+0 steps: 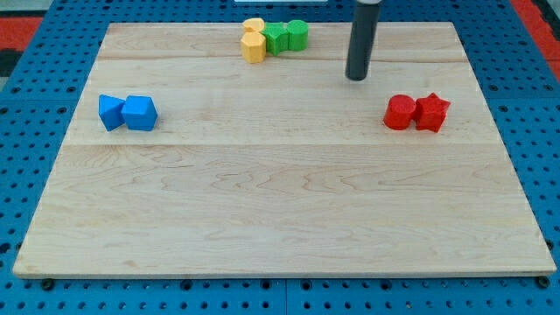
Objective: Move the green circle to the bottom center of the board
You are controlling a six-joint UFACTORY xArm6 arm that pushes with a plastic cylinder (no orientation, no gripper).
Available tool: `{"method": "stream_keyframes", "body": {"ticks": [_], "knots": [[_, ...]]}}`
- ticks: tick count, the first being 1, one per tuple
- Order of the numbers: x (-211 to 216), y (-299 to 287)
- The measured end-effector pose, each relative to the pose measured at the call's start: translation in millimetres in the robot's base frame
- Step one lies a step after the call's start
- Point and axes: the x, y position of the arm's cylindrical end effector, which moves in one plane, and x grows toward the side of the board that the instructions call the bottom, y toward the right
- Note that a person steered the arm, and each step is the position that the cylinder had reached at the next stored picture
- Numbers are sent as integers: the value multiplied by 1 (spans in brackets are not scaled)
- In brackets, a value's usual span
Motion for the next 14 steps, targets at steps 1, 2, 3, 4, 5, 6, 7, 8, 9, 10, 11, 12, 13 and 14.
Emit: {"method": "stream_keyframes", "body": {"ticks": [1, 2, 3, 4, 5, 6, 7, 8, 9, 10, 11, 12, 13, 14], "knots": [[-16, -16], [-19, -16], [-41, 14], [-88, 46], [-105, 42], [-104, 3], [-103, -85], [-93, -106], [-56, -106], [-23, -115], [-4, -100], [-23, -94], [-36, -92], [10, -92]]}}
